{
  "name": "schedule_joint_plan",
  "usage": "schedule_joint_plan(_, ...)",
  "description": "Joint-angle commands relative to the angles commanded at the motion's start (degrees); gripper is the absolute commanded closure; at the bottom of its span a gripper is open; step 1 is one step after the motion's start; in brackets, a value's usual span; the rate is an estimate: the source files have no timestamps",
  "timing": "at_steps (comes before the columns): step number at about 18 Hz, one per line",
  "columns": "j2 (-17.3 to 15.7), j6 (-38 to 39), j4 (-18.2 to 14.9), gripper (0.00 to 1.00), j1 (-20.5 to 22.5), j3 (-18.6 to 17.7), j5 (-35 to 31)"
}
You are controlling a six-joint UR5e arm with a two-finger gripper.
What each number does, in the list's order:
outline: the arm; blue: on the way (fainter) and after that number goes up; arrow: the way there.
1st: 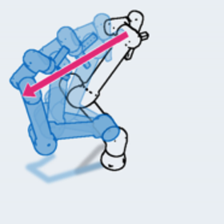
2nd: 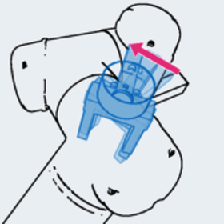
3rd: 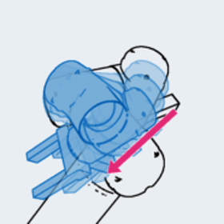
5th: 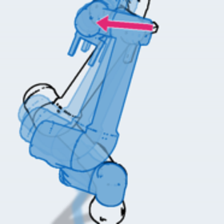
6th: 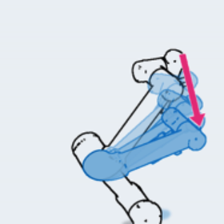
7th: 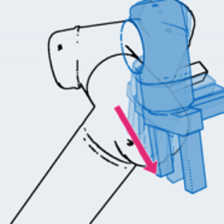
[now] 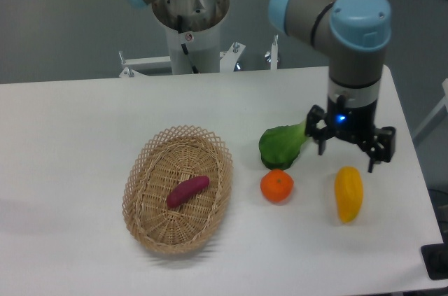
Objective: Pick up the sweet potato from the basket
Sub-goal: 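Move the open gripper over the wicker basket above the purple sweet potato, then lower the gripper and close it on the purple sweet potato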
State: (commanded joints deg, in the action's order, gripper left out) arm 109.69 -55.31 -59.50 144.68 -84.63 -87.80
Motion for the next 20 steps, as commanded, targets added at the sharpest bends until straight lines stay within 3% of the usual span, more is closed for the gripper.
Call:
schedule_joint_plan(5, 0.0, 14.52, 1.4, 0.0, -6.86, -5.7, 0.0)
schedule_joint_plan(12, 1.23, 15.76, 15.27, 0.0, -14.25, -18.8, -0.35)
schedule_joint_plan(14, 2.19, 15.94, 17.13, 0.0, -15.56, -19.34, -0.44)
schedule_joint_plan(20, 4.48, 15.59, 17.4, 0.0, -17.77, -19.69, -0.53)
